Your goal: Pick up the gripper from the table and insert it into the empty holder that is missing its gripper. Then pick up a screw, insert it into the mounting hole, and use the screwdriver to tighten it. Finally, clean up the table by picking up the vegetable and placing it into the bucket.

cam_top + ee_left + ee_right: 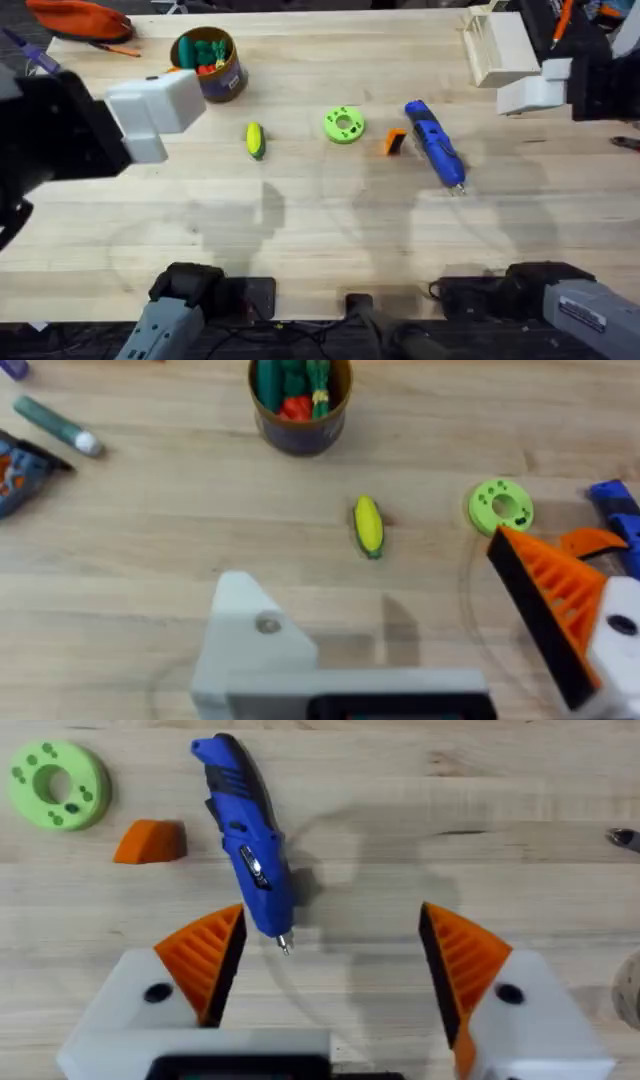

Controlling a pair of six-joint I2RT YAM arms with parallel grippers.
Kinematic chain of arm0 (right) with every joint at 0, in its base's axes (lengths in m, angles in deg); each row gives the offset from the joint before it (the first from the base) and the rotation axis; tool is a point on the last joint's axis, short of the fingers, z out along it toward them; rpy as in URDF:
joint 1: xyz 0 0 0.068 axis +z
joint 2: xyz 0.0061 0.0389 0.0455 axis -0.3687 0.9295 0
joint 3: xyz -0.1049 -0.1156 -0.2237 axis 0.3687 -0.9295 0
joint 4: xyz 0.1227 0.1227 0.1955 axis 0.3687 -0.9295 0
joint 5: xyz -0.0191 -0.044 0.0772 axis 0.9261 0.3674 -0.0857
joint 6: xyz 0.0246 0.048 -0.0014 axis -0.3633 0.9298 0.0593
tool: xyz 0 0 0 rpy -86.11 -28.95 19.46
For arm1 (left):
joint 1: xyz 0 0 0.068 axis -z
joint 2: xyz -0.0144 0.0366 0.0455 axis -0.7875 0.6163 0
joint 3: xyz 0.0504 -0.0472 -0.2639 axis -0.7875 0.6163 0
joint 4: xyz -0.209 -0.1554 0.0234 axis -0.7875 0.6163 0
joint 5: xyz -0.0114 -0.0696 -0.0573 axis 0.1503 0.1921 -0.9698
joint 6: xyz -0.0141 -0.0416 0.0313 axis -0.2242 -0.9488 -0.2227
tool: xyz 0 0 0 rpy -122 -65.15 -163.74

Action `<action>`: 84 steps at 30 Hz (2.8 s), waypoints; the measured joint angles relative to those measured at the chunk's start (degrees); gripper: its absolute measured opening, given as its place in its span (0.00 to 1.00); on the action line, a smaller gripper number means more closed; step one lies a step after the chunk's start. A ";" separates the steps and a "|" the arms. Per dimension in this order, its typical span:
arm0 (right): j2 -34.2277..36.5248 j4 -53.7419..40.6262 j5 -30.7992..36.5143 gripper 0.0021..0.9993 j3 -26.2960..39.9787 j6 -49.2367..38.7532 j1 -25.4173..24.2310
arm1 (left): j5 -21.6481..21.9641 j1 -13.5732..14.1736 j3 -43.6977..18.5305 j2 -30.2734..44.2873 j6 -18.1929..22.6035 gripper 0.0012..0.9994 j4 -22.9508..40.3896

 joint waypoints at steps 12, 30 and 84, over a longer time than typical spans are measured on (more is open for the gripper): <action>0.00 0.01 0.00 0.99 0.00 0.00 0.00 | -5.71 -3.24 24.63 -11.63 4.51 0.99 -30.43; 0.00 -0.02 0.00 0.99 0.00 0.00 0.00 | -32.94 -4.61 63.12 -37.75 10.71 0.99 -59.27; -0.02 0.01 0.00 0.99 0.00 0.00 0.00 | -65.85 -4.61 71.23 -37.89 10.90 0.99 -61.53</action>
